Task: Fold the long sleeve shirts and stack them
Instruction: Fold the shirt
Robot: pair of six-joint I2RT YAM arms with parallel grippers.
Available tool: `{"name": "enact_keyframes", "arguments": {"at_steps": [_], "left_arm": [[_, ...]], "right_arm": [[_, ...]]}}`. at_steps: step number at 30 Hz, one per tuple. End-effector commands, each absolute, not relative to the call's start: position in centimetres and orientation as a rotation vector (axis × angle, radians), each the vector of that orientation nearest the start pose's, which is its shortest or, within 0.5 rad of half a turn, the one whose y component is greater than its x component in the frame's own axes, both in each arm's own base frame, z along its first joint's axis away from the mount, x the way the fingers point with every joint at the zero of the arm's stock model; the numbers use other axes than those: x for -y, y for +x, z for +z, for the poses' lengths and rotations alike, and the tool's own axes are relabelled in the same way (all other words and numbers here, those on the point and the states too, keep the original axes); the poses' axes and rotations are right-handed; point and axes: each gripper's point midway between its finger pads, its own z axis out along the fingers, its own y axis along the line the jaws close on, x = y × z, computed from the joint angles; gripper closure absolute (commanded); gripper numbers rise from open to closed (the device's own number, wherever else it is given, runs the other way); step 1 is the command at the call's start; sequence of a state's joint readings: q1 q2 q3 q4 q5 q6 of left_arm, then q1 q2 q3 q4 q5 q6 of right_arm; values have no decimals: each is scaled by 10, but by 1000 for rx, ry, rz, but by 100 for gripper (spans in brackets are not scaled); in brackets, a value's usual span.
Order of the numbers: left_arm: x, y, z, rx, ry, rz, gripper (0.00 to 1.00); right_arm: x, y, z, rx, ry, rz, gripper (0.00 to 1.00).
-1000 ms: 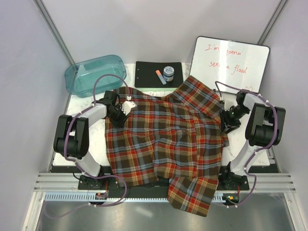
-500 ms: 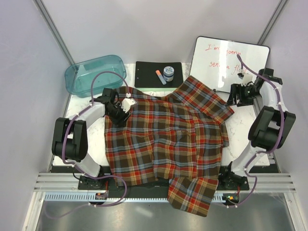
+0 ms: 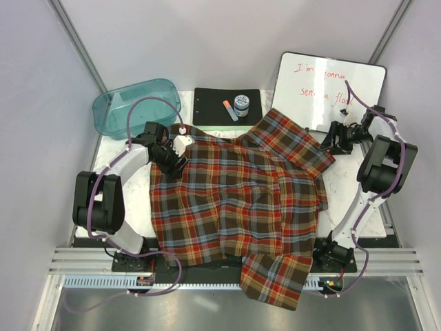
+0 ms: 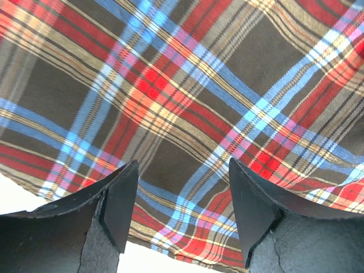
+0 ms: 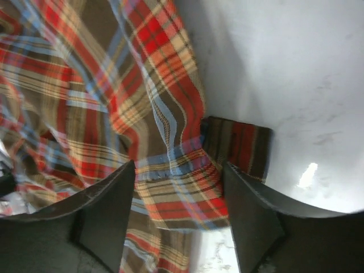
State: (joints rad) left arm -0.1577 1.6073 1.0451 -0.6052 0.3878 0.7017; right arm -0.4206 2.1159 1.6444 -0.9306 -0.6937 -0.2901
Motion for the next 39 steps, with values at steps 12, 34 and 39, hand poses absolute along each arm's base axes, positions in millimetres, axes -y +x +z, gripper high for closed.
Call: {"name": "enact_keyframes", "arguments": {"at_steps": [12,34,39], "left_arm": [[69,421,101,-2228,978,-330,37],[25,357,-3,-2462,1266,-119,48],[42,393,54,-2307,1107,-247,40]], "right_arm": [[7,425,232,-2084,9,1215,100],[-46,585,453,-1424,53,1022,100],[-69,598,441,-1448,24,962,100]]}}
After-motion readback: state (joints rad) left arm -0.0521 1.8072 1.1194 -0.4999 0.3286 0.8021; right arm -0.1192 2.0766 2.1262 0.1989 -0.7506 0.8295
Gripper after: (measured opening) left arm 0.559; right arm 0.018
